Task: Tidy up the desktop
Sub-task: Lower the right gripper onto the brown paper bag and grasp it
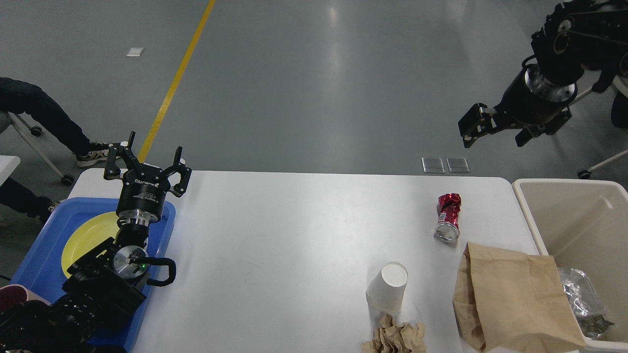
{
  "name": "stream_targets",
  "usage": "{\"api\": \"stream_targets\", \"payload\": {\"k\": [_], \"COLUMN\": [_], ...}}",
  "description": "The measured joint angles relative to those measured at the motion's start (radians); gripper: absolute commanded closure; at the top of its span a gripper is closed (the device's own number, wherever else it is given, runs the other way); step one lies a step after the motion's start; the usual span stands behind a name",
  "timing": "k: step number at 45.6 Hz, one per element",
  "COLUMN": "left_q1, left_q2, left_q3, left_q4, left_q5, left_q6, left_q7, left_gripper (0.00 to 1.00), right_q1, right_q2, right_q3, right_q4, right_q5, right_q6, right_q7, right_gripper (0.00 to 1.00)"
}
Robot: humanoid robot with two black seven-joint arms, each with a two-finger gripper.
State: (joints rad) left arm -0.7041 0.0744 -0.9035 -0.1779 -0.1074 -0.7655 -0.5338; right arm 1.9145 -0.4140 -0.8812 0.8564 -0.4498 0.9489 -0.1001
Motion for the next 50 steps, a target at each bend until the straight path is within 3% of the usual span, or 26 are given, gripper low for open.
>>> {"api": "stream_targets", "payload": {"k": [4, 28, 50], "left_q1": [0.000, 0.000, 0.000], "left_q2": [0.000, -0.001, 0.000], "left_q3": [0.000, 0.000, 0.000], "left_q4": [0.000, 0.000, 0.000], "left_q5": [0.000, 0.000, 0.000], "left_q6": [0.000, 0.000, 0.000], "left_q7": [0.000, 0.000, 0.000], "left_gripper": [0.03, 0.03, 0.03], "right_q1": [-0.015, -0.500, -0.670], "right_q2": [-0.021, -0.131, -0.126], "right_q3": [-0.001, 0.000, 0.013], "right_q4": [0.000, -0.195, -0.254], "right_q5": [-0.004, -0.042, -0.042], "right_q6": [0.009, 0.011, -0.008], "right_q7": [-0.001, -0.006, -0.005], "right_gripper": [0.00, 0.00, 0.00]}}
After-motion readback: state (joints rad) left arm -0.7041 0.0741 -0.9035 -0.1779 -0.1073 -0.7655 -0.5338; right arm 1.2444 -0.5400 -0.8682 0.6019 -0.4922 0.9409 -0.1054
